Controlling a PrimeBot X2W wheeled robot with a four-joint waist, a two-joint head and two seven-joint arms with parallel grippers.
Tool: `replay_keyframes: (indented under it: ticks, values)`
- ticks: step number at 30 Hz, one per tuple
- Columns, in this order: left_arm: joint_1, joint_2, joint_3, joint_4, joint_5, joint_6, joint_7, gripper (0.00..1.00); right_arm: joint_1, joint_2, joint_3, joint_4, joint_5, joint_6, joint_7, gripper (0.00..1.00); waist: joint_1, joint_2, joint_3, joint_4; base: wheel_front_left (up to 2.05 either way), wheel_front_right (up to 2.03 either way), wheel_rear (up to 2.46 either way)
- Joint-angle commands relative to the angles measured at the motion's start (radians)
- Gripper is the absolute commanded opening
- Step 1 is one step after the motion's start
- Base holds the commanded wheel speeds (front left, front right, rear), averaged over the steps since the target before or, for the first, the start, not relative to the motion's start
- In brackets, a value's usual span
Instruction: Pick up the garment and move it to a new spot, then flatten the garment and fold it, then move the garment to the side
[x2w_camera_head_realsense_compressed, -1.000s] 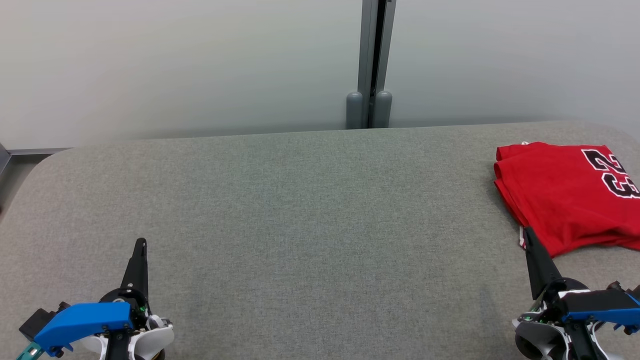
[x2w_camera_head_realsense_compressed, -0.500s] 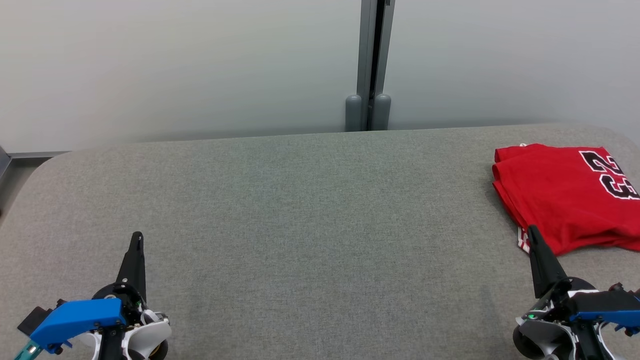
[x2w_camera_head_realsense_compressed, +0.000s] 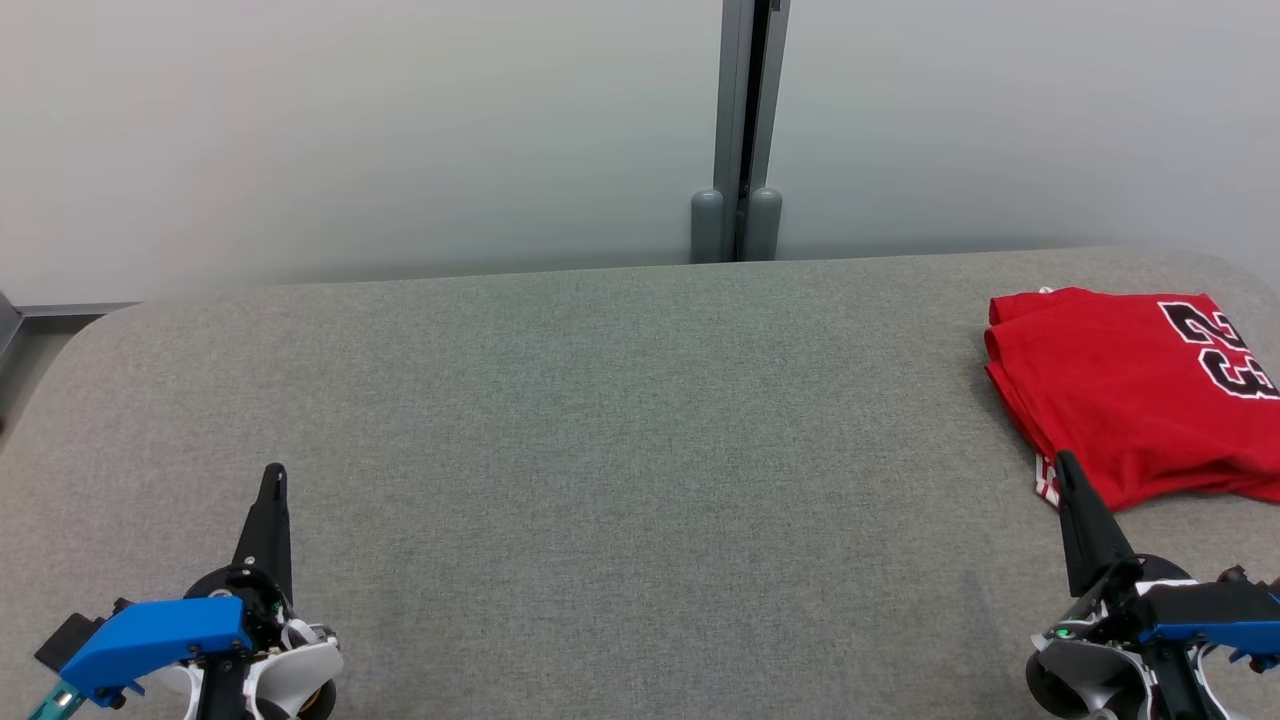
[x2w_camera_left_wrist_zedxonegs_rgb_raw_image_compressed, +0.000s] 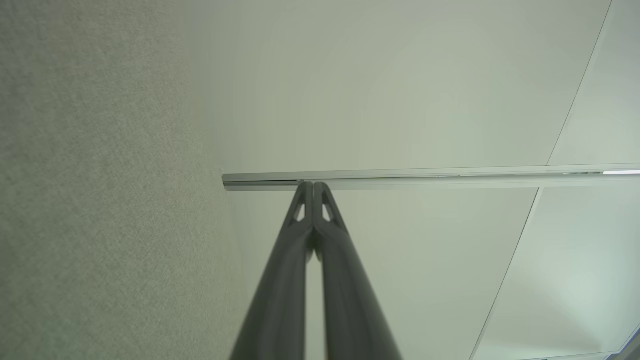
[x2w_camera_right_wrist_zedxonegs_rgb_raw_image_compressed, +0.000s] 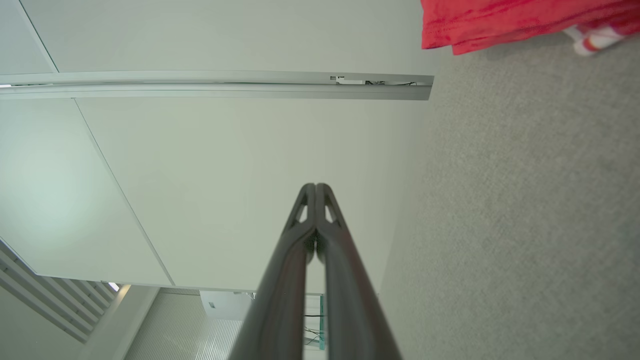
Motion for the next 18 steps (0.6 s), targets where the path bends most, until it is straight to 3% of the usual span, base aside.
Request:
replay_keyframes:
  ticks: [1, 18]
  values:
    - [-0.009, -0.002, 0.002, -0.004, -0.003, -0.004, 0.004, 0.0, 0.013, -0.003, -0.002, -0.003, 0.003, 0.0, 0.004, 0.0, 0.0001, 0.0, 0.0, 0.0, 0.0, 0.0, 0.0]
    - [-0.009, -0.002, 0.002, -0.004, -0.003, -0.004, 0.004, 0.0, 0.013, -0.003, -0.002, -0.003, 0.003, 0.0, 0.003, 0.0, 0.0001, 0.0, 0.0, 0.0, 0.0, 0.0, 0.0]
